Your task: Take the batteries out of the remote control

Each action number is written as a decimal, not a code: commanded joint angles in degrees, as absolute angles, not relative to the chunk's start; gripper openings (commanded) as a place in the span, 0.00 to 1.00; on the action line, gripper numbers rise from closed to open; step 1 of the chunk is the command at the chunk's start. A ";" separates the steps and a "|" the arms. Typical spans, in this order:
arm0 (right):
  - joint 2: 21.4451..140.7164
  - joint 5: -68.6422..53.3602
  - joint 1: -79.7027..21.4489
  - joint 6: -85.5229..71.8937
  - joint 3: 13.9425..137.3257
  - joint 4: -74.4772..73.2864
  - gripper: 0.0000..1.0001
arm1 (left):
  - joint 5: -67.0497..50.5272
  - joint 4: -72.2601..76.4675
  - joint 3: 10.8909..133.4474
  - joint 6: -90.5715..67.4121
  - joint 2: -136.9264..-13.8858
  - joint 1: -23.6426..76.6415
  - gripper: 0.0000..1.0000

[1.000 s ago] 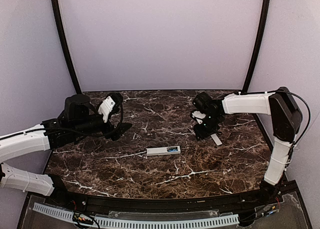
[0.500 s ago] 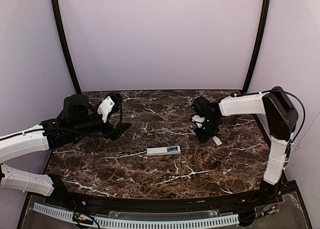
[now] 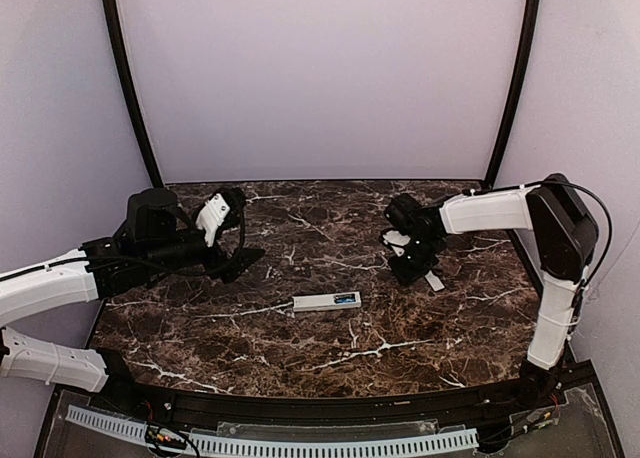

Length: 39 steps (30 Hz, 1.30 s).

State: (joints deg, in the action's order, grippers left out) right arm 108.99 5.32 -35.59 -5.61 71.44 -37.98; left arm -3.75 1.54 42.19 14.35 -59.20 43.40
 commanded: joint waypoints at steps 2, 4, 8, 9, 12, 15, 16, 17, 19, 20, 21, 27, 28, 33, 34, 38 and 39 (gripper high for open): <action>100.56 -4.63 -35.24 -4.06 69.82 -35.01 0.04 | -10.77 0.33 42.72 12.98 -58.30 43.61 0.90; 97.23 -10.33 -35.24 -3.32 69.18 -33.93 0.04 | -14.82 1.03 42.75 12.16 -57.34 43.63 0.93; 91.02 -23.11 -35.27 -2.86 66.53 -29.88 0.02 | -20.59 4.04 42.21 10.24 -55.85 43.52 0.97; 89.69 -26.18 -35.32 -3.02 65.76 -29.00 0.02 | -20.99 4.37 42.37 9.31 -55.79 43.53 0.98; 86.47 -31.46 -35.98 -3.26 64.26 -26.91 0.00 | -21.43 4.28 44.26 6.78 -56.15 43.58 0.99; 83.59 -32.91 -36.85 -3.18 62.71 -24.85 0.00 | -23.46 3.58 46.78 2.96 -58.13 43.58 0.96; 82.86 -33.11 -37.05 -3.21 62.14 -24.12 0.00 | -23.82 3.59 48.06 1.96 -58.77 43.55 0.93; 82.14 -32.94 -37.22 -3.17 61.60 -23.45 0.00 | -24.08 3.31 48.82 -0.50 -60.24 43.57 0.92; 81.10 -31.32 -38.15 -3.11 61.09 -22.91 0.00 | -24.15 1.61 52.08 -5.03 -63.43 43.55 0.85; 80.77 -29.37 -38.89 -2.96 61.02 -22.86 0.00 | -24.30 0.94 54.53 -6.64 -64.50 43.54 0.82; 80.61 -27.13 -39.79 -2.74 61.00 -22.92 0.00 | -24.36 -0.40 55.74 -9.97 -66.64 43.57 0.80; 79.00 -15.27 -44.34 -1.86 61.11 -22.38 0.00 | -21.67 -3.75 62.35 -26.35 -73.29 43.54 0.65; 78.75 -13.60 -44.94 -1.55 61.09 -22.31 0.00 | -22.01 -3.60 62.98 -28.93 -74.11 43.56 0.64; 78.22 -7.43 -47.47 -0.24 61.38 -22.12 0.00 | -23.59 -2.23 64.12 -35.38 -76.07 43.56 0.62; 78.21 -6.70 -47.98 -0.26 61.57 -22.12 0.00 | -23.67 -2.16 64.23 -36.44 -76.70 43.58 0.62; 78.62 -2.44 -50.68 2.08 62.23 -22.22 0.00 | -23.93 -1.32 64.69 -38.88 -78.84 43.56 0.61; 78.78 -1.49 -51.24 2.36 62.36 -22.29 0.00 | -23.96 -1.10 64.84 -39.26 -79.24 43.61 0.60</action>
